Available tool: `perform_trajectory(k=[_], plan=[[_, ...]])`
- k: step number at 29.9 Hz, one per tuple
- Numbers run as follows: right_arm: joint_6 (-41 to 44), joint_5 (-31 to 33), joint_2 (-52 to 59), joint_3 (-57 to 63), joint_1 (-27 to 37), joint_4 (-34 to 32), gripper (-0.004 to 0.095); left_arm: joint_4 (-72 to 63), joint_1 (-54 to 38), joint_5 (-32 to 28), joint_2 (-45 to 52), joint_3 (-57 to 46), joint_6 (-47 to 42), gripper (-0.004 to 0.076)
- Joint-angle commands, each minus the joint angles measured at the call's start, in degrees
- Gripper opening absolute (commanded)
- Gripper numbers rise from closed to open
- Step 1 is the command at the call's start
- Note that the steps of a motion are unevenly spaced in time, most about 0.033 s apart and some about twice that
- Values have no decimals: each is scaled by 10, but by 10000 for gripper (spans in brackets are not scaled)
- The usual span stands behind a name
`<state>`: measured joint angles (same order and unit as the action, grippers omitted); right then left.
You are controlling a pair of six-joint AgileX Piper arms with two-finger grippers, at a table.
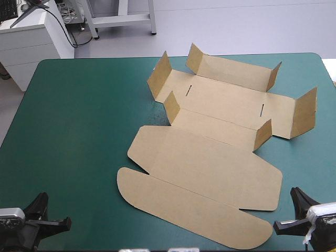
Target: Fold the box
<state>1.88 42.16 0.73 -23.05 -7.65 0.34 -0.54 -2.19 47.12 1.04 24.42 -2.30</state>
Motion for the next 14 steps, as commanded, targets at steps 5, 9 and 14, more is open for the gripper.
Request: perform_trajectory(k=[5,9,14], plan=[[-7,-42,13,-15,1,-3,140,-3,-1,-46,3,14,-1,-8],[-7,-42,13,-15,1,-3,416,-3,-1,-46,3,14,-1,-8],[-7,-42,12,-15,1,-3,730,-3,-1,-46,3,14,-1,-8]])
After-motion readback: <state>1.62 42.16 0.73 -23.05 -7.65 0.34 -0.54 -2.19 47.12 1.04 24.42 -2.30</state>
